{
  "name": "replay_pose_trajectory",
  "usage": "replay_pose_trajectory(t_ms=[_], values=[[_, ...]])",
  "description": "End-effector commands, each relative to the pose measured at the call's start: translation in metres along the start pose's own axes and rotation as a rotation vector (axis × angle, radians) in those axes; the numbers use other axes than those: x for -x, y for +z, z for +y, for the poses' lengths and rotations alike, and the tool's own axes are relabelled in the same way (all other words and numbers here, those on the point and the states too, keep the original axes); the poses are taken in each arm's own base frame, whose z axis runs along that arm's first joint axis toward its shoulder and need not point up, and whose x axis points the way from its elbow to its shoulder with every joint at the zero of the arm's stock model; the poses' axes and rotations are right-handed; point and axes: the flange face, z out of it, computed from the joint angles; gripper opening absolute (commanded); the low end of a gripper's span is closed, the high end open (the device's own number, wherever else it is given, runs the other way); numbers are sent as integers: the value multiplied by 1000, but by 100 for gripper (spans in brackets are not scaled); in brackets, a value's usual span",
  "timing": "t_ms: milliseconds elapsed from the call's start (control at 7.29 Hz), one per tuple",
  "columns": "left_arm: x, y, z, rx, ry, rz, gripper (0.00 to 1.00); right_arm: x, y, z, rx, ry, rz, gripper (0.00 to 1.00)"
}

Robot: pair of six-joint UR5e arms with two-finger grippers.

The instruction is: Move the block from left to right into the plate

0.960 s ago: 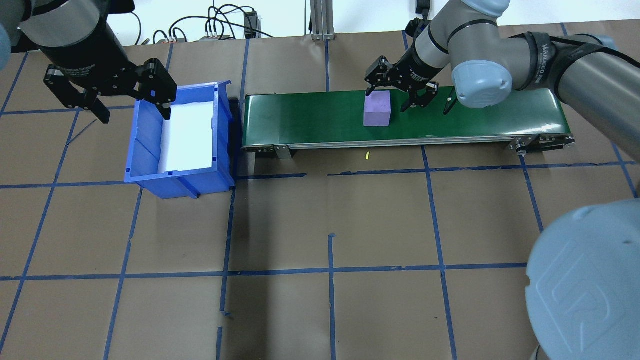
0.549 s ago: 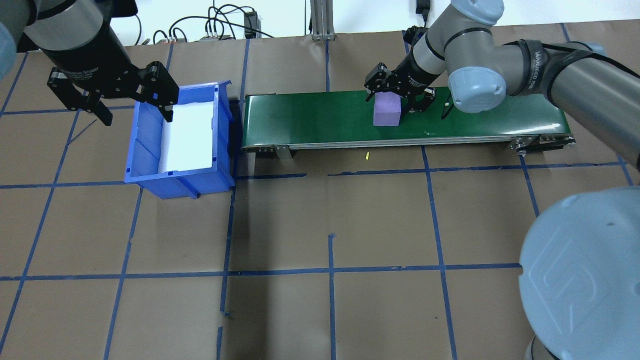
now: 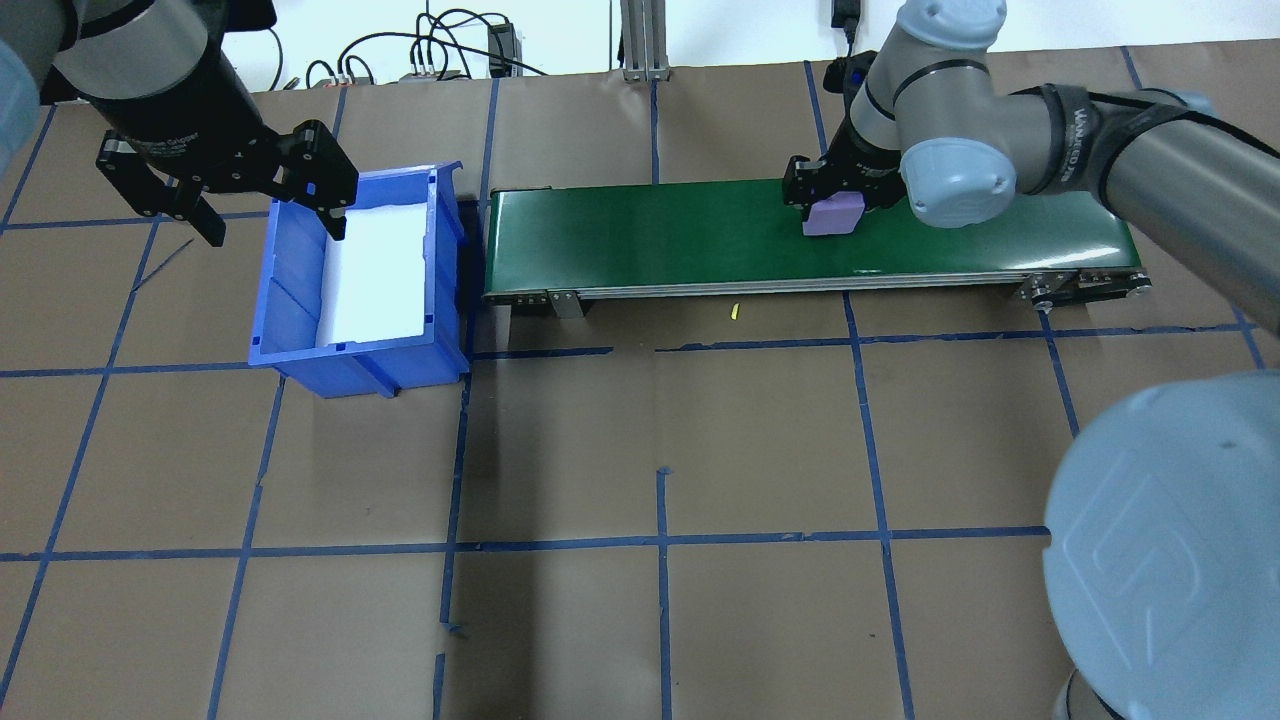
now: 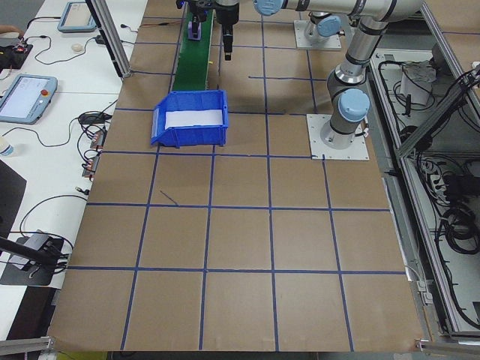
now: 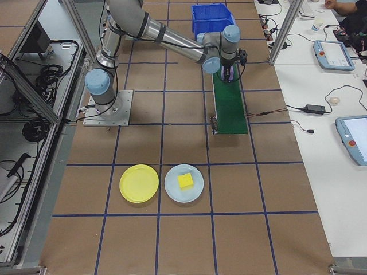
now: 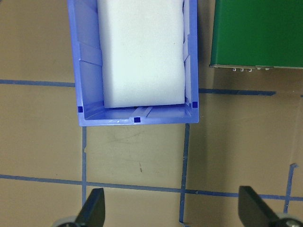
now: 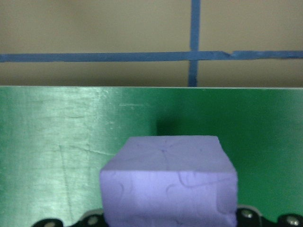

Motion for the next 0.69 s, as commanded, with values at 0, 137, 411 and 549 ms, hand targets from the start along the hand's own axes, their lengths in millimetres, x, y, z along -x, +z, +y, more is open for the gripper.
replay_pose_trajectory(t_ms=[0, 137, 411, 549], values=[[0, 1, -6, -23, 1, 2, 100, -55, -58, 9, 2, -250, 200, 34], [0, 1, -7, -28, 1, 4, 100, -115, -67, 25, 62, -298, 239, 34], [0, 1, -7, -30, 4, 4, 100, -249, -94, 81, 115, -358, 253, 35], [0, 1, -7, -30, 4, 2, 100, -308, -93, 118, 161, -289, 231, 35]])
